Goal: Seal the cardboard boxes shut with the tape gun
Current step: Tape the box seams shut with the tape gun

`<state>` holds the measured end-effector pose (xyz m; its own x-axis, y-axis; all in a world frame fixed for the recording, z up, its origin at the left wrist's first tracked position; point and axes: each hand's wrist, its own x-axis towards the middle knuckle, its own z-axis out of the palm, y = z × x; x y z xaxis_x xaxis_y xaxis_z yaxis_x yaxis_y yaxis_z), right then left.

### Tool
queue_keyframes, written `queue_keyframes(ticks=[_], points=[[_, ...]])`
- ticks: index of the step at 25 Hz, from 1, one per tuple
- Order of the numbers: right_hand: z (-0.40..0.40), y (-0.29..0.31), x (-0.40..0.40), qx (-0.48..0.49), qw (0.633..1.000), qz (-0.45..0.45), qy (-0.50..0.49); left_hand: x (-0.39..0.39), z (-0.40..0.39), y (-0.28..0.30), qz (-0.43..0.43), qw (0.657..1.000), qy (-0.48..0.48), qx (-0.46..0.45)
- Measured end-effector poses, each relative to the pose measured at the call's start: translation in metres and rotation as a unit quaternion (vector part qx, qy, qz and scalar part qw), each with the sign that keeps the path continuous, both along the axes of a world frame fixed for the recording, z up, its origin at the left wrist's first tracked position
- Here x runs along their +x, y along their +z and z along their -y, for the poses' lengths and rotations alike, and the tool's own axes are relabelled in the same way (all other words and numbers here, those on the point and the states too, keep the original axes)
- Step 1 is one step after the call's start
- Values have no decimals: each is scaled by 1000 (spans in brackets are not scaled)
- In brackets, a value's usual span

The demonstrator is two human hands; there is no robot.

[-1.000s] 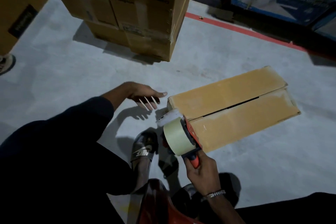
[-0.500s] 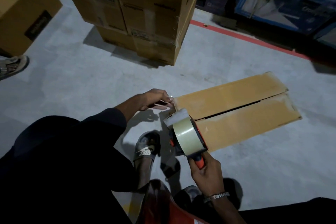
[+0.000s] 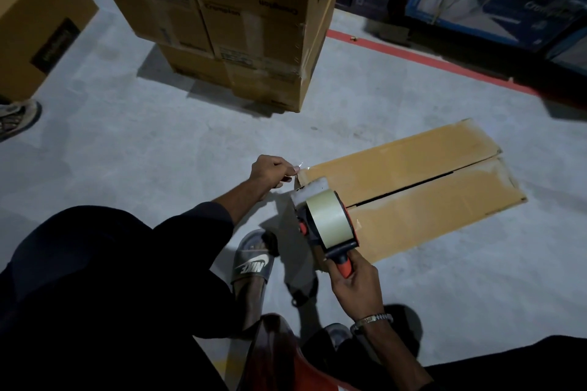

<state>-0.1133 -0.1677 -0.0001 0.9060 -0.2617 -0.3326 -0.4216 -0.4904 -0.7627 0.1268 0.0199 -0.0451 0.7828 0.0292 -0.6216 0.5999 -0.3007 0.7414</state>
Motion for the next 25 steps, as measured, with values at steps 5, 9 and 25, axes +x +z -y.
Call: queue_keyframes(ticks=[5, 9, 25], points=[[3, -2, 3, 8, 1000, -6, 8, 1, -4, -5, -109, 992, 35, 48], [4, 1, 5, 26, 1000, -7, 13, -5, 2, 4, 219, 946, -143, 192], [2, -10, 27, 73, 976, -206, -5, -16, 20, -19, 215, 969, -51, 109]])
